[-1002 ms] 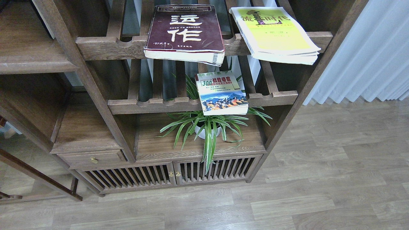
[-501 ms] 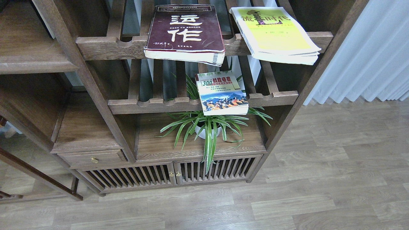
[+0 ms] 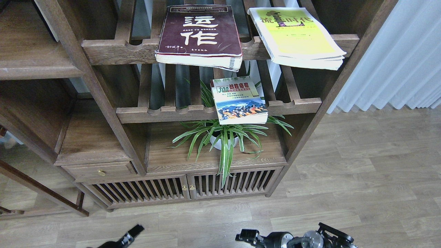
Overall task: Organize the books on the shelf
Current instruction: 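Reach the right gripper to the blue-and-white paperback on the middle shelf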
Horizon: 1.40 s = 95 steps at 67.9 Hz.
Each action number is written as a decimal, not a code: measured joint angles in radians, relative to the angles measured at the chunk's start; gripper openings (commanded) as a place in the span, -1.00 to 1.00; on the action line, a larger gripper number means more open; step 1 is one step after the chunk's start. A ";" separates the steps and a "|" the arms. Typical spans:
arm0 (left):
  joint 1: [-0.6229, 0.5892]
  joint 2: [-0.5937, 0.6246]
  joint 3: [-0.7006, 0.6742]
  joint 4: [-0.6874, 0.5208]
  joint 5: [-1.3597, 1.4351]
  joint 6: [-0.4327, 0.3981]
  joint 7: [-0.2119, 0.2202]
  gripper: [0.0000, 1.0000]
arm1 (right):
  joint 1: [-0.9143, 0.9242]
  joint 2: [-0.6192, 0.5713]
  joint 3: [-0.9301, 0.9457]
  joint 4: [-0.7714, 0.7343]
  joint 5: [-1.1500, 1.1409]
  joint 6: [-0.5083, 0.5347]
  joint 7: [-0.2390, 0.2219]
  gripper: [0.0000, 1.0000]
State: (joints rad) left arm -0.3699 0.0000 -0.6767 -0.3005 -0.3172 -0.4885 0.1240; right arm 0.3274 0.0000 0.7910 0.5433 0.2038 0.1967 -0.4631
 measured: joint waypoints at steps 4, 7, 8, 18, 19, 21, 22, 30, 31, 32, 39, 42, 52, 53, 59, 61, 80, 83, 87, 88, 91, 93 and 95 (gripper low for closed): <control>-0.003 0.000 -0.001 -0.016 0.000 0.000 0.056 1.00 | 0.003 0.000 0.016 0.053 0.000 0.004 0.000 1.00; -0.002 0.000 0.001 -0.023 0.000 0.000 0.103 1.00 | 0.003 0.000 0.042 0.097 0.000 0.011 -0.001 1.00; -0.001 0.000 0.002 -0.026 0.000 0.000 0.123 1.00 | 0.003 0.000 0.049 0.108 0.000 0.014 -0.001 1.00; 0.016 0.000 0.006 -0.031 0.002 0.000 0.222 1.00 | -0.014 0.000 0.153 0.236 -0.001 0.067 -0.008 1.00; 0.018 0.000 0.006 -0.031 0.002 0.000 0.225 1.00 | -0.017 0.000 0.162 0.249 -0.001 0.074 -0.008 1.00; 0.022 0.000 0.006 -0.031 0.002 0.000 0.227 1.00 | -0.022 0.000 0.176 0.271 -0.001 0.083 -0.008 1.00; 0.025 0.000 0.006 -0.031 0.002 0.000 0.228 1.00 | -0.025 0.000 0.183 0.284 -0.002 0.087 -0.008 1.00; 0.038 0.000 -0.004 -0.027 0.001 0.000 0.229 1.00 | -0.054 0.000 0.241 0.394 -0.002 0.102 -0.006 1.00; 0.039 0.000 -0.005 -0.027 0.000 0.000 0.229 1.00 | -0.060 0.000 0.251 0.412 -0.002 0.102 -0.005 0.99; 0.040 0.000 -0.006 -0.027 0.000 0.000 0.228 1.00 | -0.066 0.000 0.259 0.425 -0.002 0.102 -0.005 0.99; 0.045 0.011 -0.016 -0.026 -0.003 0.000 0.208 1.00 | -0.105 0.000 0.300 0.498 -0.004 0.096 -0.002 0.99; 0.050 0.015 -0.020 -0.026 -0.007 0.000 0.198 1.00 | -0.121 0.000 0.309 0.517 -0.006 0.095 -0.002 0.99; 0.071 0.024 -0.035 -0.026 -0.029 0.000 0.181 1.00 | -0.143 0.000 0.338 0.534 -0.010 0.084 0.004 0.98; 0.072 0.026 -0.035 -0.026 -0.031 0.000 0.181 1.00 | -0.143 0.000 0.342 0.533 -0.010 0.081 0.005 0.98; 0.082 0.031 -0.038 -0.026 -0.045 0.000 0.180 1.00 | -0.134 0.000 0.378 0.522 -0.013 0.045 0.009 0.98; 0.084 0.031 -0.038 -0.026 -0.047 0.000 0.180 1.00 | -0.129 0.000 0.390 0.516 -0.013 0.031 0.012 0.98; 0.095 0.032 -0.038 -0.026 -0.053 0.000 0.180 1.00 | -0.063 0.000 0.449 0.438 -0.014 -0.032 0.029 0.89; 0.095 0.032 -0.038 -0.026 -0.053 0.000 0.180 1.00 | -0.057 0.000 0.452 0.427 -0.014 -0.033 0.029 0.86; 0.095 0.032 -0.038 -0.026 -0.053 0.000 0.180 1.00 | -0.050 0.000 0.461 0.415 -0.014 -0.034 0.032 0.82; 0.095 0.032 -0.038 -0.026 -0.053 0.000 0.180 1.00 | -0.048 0.000 0.464 0.412 -0.014 -0.034 0.033 0.82; 0.095 0.032 -0.038 -0.026 -0.053 0.000 0.180 1.00 | -0.041 0.000 0.475 0.401 -0.014 -0.034 0.036 0.77; 0.095 0.032 -0.038 -0.026 -0.053 0.000 0.180 1.00 | -0.029 0.000 0.491 0.387 -0.014 -0.034 0.040 0.75; 0.095 0.032 -0.038 -0.026 -0.053 0.000 0.180 1.00 | -0.024 0.000 0.496 0.382 -0.014 -0.034 0.040 0.74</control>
State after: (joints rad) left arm -0.2745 0.0323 -0.7149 -0.3270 -0.3698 -0.4888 0.3037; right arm 0.3036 0.0000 1.2871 0.9257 0.1901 0.1626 -0.4229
